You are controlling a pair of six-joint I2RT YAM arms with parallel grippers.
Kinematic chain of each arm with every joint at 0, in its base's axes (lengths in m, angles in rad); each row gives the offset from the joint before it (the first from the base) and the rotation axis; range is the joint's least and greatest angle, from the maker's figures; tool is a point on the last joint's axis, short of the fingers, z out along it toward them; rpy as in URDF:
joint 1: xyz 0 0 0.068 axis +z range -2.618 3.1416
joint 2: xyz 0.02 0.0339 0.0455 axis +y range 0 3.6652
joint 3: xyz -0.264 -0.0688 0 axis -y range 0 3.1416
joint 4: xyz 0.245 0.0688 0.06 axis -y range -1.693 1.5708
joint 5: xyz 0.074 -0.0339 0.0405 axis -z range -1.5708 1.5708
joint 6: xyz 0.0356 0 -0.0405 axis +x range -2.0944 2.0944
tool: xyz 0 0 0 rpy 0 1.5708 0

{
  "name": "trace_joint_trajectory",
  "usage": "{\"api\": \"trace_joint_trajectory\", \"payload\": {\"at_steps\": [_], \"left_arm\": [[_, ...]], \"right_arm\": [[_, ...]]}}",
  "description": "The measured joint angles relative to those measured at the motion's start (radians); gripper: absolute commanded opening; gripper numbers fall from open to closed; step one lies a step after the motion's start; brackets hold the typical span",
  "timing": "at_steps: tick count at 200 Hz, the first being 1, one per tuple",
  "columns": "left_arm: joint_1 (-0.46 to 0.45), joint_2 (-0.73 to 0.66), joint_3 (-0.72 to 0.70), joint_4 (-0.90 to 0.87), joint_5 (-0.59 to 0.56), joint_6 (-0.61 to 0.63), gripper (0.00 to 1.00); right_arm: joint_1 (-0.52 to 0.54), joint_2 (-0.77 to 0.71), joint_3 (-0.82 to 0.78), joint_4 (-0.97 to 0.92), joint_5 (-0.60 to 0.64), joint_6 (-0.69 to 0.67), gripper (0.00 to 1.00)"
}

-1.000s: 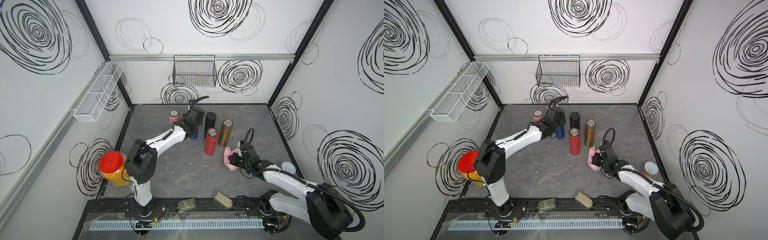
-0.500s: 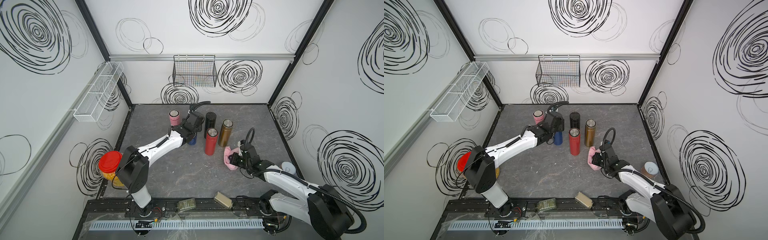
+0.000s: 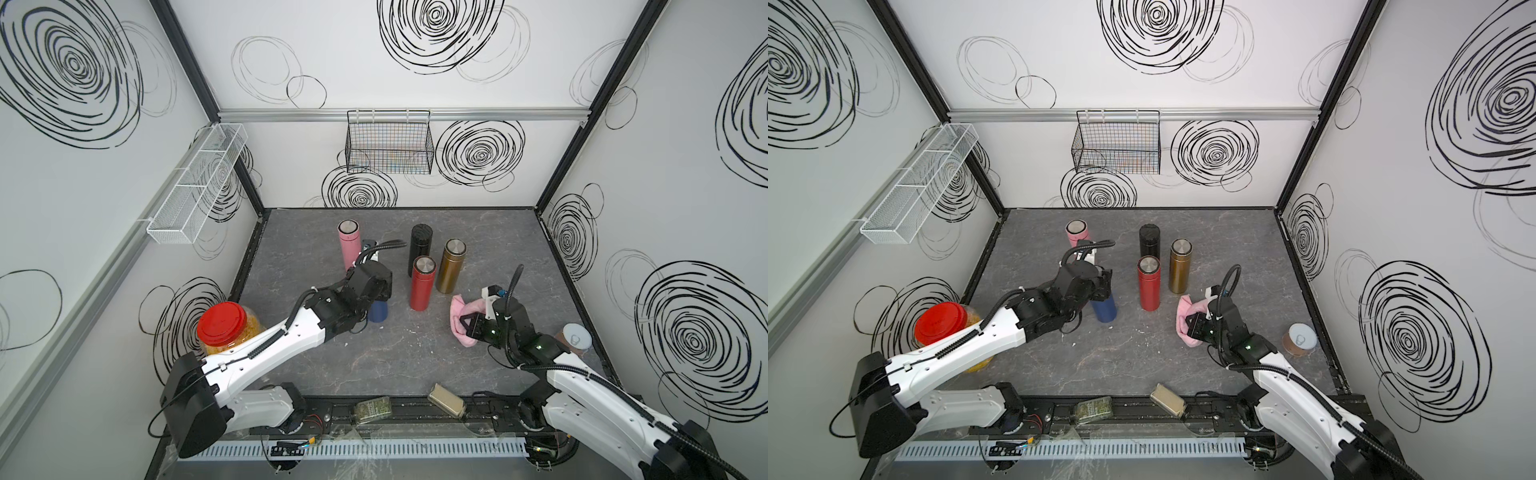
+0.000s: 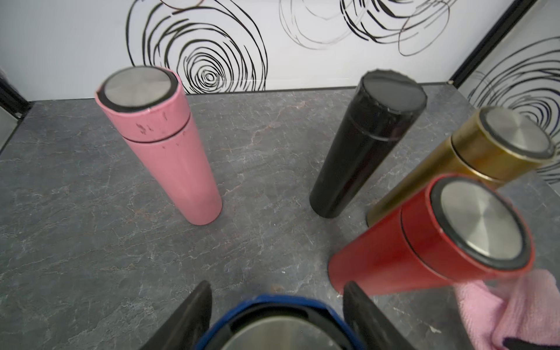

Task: Wipe the surface of the thermos
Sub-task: Pick up the thermos from the center of the board, then wipe the dirt from the surface of the thermos.

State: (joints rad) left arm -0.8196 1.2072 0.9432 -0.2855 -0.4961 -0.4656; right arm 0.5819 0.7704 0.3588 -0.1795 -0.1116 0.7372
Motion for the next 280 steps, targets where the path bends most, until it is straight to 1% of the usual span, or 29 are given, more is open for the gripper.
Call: {"api": "trace_joint_trajectory", "payload": {"at_steps": [16,29,42,54,69,93,102,113,130,143,186,209,237,255,280], "left_arm": [[-0.021,-0.032,-0.07,0.022,0.016,-0.004,0.0],[-0.037,-0.065,-0.119,0.059,0.017,0.002,0.0],[-0.046,-0.105,-0.16,0.09,0.016,0.005,0.0],[-0.047,-0.132,-0.185,0.109,0.015,0.006,0.0],[-0.047,-0.148,-0.198,0.115,0.018,0.005,0.0],[-0.054,-0.159,-0.198,0.1,0.024,0.005,0.0],[-0.057,-0.164,-0.197,0.089,0.028,0.004,0.0],[-0.061,-0.167,-0.181,0.048,0.031,-0.003,0.0],[-0.066,-0.166,-0.145,-0.017,0.029,-0.008,0.0],[-0.07,-0.163,-0.119,-0.053,0.026,-0.011,0.0],[-0.071,-0.122,-0.09,-0.094,0.023,-0.03,0.0],[-0.069,-0.113,-0.102,-0.074,0.024,-0.039,0.0],[-0.063,-0.113,-0.122,-0.027,0.021,-0.046,0.0],[-0.06,-0.113,-0.134,0.001,0.015,-0.047,0.0],[-0.059,-0.117,-0.151,0.035,0.004,-0.047,0.0]], "right_arm": [[0.063,-0.081,0.0,-0.023,0.004,0.003,0.0],[0.134,-0.136,0.0,-0.033,0.021,0.005,0.0],[0.206,-0.163,0.003,-0.035,0.037,0.008,0.0],[0.271,-0.156,0.018,-0.036,0.047,0.014,0.0],[0.364,-0.102,0.054,-0.031,0.08,0.018,0.0],[0.575,0.056,0.127,0.025,0.159,-0.01,0.0],[0.635,0.125,0.155,0.055,0.185,-0.031,0.0],[0.679,0.209,0.192,0.089,0.205,-0.047,0.0],[0.692,0.312,0.241,0.146,0.234,-0.073,0.0],[0.692,0.357,0.262,0.195,0.249,-0.091,0.0],[0.692,0.389,0.269,0.365,0.268,-0.157,0.0],[0.691,0.459,0.292,0.431,0.269,-0.18,0.0],[0.687,0.562,0.296,0.475,0.267,-0.177,0.0],[0.686,0.591,0.254,0.498,0.269,-0.157,0.0],[0.686,0.589,0.179,0.507,0.278,-0.128,0.0]]}}
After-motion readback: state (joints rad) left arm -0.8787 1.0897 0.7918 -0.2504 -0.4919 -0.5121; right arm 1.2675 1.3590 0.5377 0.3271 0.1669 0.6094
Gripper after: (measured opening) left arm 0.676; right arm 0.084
